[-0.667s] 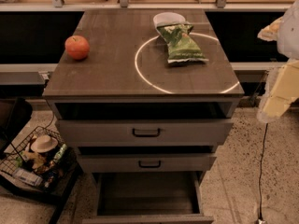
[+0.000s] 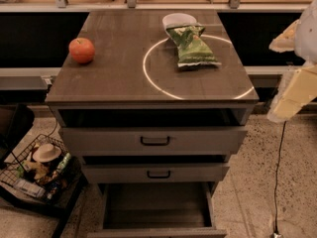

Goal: Close bottom drawer

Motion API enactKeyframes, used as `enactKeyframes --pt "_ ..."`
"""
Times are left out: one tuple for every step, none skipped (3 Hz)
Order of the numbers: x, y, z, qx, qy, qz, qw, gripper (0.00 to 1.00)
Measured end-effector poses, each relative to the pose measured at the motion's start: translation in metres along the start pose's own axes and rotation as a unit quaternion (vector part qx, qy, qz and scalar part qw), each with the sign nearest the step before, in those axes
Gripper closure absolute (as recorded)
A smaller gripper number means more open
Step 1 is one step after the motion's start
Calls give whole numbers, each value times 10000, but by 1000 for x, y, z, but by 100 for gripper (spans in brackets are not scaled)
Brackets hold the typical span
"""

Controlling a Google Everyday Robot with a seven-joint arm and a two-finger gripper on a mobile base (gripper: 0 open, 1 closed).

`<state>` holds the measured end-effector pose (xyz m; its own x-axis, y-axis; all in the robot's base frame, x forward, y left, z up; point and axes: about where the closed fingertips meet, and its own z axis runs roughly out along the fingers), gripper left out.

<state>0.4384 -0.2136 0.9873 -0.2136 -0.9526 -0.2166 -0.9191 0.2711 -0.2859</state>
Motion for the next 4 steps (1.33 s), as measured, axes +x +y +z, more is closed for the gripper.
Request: enactKeyframes --pt "-1 0 -2 41 -11 -6 10000 41" --pt "-2 -1 -4 80 -22 -12 10000 64" --pt "-3 -1 -6 117 -32 -18 9999 87" --pt "4 3 10 99 22 -65 9999 100"
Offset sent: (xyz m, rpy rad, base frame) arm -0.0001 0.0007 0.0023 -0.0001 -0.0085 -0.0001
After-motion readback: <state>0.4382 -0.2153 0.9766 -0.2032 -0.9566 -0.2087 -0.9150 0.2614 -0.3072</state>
